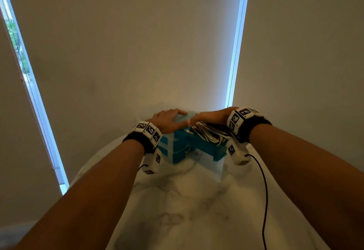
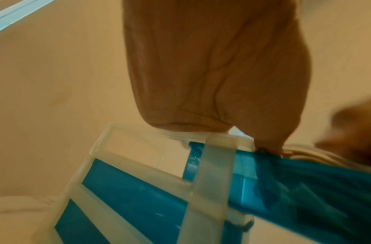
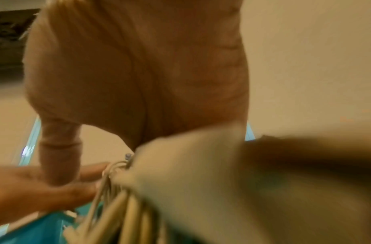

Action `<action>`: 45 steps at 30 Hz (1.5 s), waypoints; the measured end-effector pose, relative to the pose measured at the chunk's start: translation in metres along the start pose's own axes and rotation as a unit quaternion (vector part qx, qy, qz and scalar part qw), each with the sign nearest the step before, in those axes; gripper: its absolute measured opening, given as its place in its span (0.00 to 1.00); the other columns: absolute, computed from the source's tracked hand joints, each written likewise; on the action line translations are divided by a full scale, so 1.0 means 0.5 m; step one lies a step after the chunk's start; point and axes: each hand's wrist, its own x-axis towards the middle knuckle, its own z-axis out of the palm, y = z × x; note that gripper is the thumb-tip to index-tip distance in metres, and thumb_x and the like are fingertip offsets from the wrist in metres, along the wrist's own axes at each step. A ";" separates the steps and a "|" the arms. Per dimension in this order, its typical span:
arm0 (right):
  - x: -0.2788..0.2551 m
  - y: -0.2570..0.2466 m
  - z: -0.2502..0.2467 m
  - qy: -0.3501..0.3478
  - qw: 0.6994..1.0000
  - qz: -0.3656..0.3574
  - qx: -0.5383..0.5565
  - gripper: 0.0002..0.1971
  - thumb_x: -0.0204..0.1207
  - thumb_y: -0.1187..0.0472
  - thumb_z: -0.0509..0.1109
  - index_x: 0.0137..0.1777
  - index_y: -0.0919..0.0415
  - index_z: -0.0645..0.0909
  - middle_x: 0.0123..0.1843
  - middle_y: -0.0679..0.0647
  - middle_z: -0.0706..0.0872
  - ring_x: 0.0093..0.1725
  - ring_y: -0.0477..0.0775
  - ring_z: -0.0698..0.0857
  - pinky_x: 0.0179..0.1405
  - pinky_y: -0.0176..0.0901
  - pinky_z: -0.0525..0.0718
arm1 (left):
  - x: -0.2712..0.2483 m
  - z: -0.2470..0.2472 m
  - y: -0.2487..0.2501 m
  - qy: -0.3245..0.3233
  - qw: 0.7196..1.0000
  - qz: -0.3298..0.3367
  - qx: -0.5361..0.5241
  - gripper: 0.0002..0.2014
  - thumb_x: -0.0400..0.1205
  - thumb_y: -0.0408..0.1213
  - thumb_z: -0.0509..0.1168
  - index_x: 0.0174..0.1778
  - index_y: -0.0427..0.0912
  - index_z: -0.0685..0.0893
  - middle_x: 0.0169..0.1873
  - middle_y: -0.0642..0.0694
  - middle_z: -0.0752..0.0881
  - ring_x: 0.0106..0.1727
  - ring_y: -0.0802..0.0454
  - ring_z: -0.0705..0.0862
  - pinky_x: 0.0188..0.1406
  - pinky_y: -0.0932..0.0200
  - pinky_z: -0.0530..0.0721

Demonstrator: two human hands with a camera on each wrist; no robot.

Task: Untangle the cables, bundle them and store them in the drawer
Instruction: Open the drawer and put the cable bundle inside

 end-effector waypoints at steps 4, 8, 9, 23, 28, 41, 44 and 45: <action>0.001 0.004 -0.002 0.039 0.999 0.006 -0.035 0.30 0.94 0.38 0.50 0.71 0.62 0.80 0.60 0.62 0.89 0.54 0.58 0.88 0.61 0.50 0.86 | 0.000 0.016 0.014 0.037 0.999 -0.023 0.025 0.36 0.85 0.75 0.56 0.88 0.63 0.68 0.90 0.47 0.68 0.89 0.37 0.66 0.87 0.34 0.60; 0.027 0.008 0.008 0.094 0.978 0.017 -0.184 0.41 0.91 0.29 0.45 0.82 0.63 0.77 0.78 0.63 0.84 0.71 0.62 0.85 0.79 0.58 0.79 | 0.007 0.004 0.024 0.015 0.998 -0.052 -0.013 0.39 0.81 0.75 0.51 0.87 0.61 0.71 0.90 0.45 0.69 0.88 0.36 0.66 0.87 0.33 0.59; 0.030 0.011 0.008 0.114 0.971 0.005 -0.209 0.40 0.91 0.30 0.45 0.80 0.63 0.78 0.76 0.63 0.86 0.69 0.61 0.86 0.76 0.57 0.80 | 0.004 0.001 0.030 0.014 0.998 -0.053 -0.020 0.43 0.78 0.76 0.49 0.87 0.59 0.72 0.89 0.45 0.69 0.88 0.35 0.66 0.87 0.32 0.59; 0.067 0.042 -0.028 0.158 0.976 -0.050 -0.140 0.28 0.89 0.38 0.67 0.65 0.65 0.88 0.60 0.61 0.93 0.60 0.62 0.92 0.68 0.55 0.88 | -0.004 0.002 0.049 0.022 0.998 -0.065 -0.003 0.39 0.81 0.73 0.59 0.88 0.59 0.71 0.90 0.44 0.68 0.87 0.35 0.66 0.84 0.33 0.62; 0.079 0.039 0.003 0.215 0.956 -0.073 -0.183 0.24 0.93 0.44 0.62 0.74 0.65 0.80 0.69 0.62 0.88 0.66 0.63 0.87 0.62 0.52 0.82 | -0.010 0.016 0.046 0.066 0.996 -0.055 0.010 0.31 0.87 0.67 0.62 0.86 0.59 0.72 0.87 0.44 0.71 0.86 0.38 0.69 0.84 0.38 0.63; 0.089 0.041 0.008 0.291 0.939 -0.111 -0.147 0.14 0.88 0.57 0.74 0.59 0.67 0.94 0.48 0.59 0.94 0.45 0.56 0.91 0.49 0.47 0.92 | 0.000 0.023 0.048 0.069 0.994 -0.060 0.052 0.29 0.89 0.67 0.56 0.86 0.61 0.69 0.88 0.45 0.68 0.87 0.37 0.67 0.84 0.36 0.62; 0.089 0.041 0.007 0.328 0.933 -0.099 -0.111 0.11 0.79 0.59 0.83 0.57 0.64 0.96 0.51 0.61 0.96 0.49 0.59 0.94 0.56 0.53 0.95 | 0.002 0.021 0.056 0.062 0.994 -0.070 0.051 0.36 0.86 0.74 0.55 0.87 0.60 0.68 0.90 0.43 0.66 0.88 0.35 0.65 0.85 0.32 0.61; 0.087 0.041 0.007 0.339 0.930 -0.097 -0.100 0.10 0.78 0.58 0.85 0.55 0.63 0.97 0.50 0.60 0.96 0.48 0.58 0.94 0.55 0.53 0.96 | 0.001 0.020 0.057 0.058 0.994 -0.070 0.061 0.40 0.84 0.77 0.55 0.88 0.60 0.68 0.90 0.43 0.66 0.88 0.35 0.65 0.86 0.31 0.61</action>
